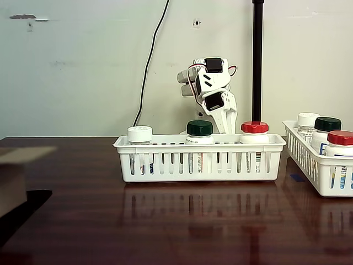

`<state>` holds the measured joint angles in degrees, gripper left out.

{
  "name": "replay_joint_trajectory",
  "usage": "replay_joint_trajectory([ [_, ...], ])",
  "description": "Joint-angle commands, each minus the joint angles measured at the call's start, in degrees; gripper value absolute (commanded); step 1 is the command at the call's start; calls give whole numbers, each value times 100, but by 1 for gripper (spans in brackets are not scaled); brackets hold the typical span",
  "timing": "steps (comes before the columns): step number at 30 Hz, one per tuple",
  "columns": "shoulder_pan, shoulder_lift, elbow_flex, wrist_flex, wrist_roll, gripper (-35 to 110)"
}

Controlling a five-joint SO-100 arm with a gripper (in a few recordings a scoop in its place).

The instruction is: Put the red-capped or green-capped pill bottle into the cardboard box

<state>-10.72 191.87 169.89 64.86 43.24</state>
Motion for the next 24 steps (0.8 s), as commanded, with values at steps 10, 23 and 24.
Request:
replay_joint_trajectory([
  [10, -457, 483, -26, 70, 18, 0],
  [23, 650, 501, -26, -123, 334, 0],
  [24, 721, 501, -26, -167, 378, 0],
])
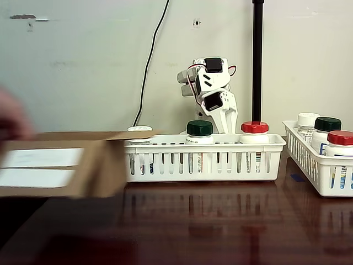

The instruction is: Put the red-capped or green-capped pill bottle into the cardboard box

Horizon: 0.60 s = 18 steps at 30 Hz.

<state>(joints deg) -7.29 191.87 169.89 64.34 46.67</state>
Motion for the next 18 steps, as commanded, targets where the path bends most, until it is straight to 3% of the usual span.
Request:
replay_joint_trajectory([
  [1, 483, 501, -26, -167, 193, 0],
  [7, 1002, 501, -26, -325, 1178, 0],
  [18, 1063, 501, -26, -369, 1257, 0],
])
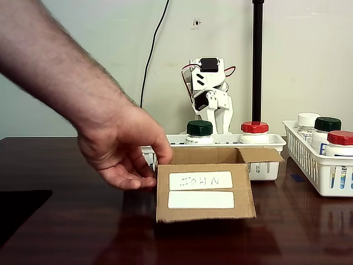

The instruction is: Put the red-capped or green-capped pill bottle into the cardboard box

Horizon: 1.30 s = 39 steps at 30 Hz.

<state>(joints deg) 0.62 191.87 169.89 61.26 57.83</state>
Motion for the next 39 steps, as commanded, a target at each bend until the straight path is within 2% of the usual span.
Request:
replay_joint_trajectory([
  [1, 272, 501, -26, -88, 193, 0],
  [5, 141, 501, -26, -492, 1063, 0],
  [12, 510, 501, -211, -1063, 2707, 0],
  [15, 202, 501, -624, -1230, 2900, 0],
  [20, -378, 352, -1767, -888, 3067, 0],
  [24, -1151, -879, -3059, -747, 2716, 3],
  [27, -1688, -1318, -3331, -1204, 2628, 14],
  [33, -2479, -2127, -3217, -2470, 2698, 47],
  [39, -3313, -3516, -3393, -4025, 2549, 66],
])
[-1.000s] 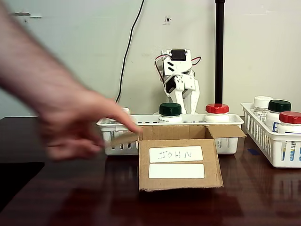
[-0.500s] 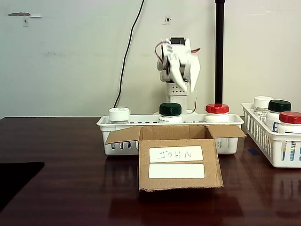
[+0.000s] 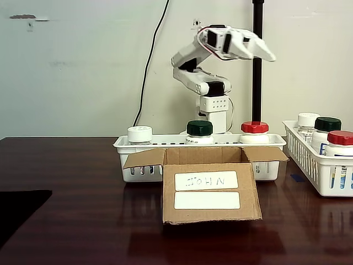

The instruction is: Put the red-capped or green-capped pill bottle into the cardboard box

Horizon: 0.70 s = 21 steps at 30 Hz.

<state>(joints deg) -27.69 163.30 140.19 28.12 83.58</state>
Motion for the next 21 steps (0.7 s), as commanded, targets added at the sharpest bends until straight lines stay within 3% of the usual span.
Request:
replay_joint_trajectory([
  [1, -606, -914, -439, -993, -26, 68],
  [16, -1424, -4755, -272, -5115, 18, 73],
  [21, -1187, -5265, -237, -5476, -70, 73],
])
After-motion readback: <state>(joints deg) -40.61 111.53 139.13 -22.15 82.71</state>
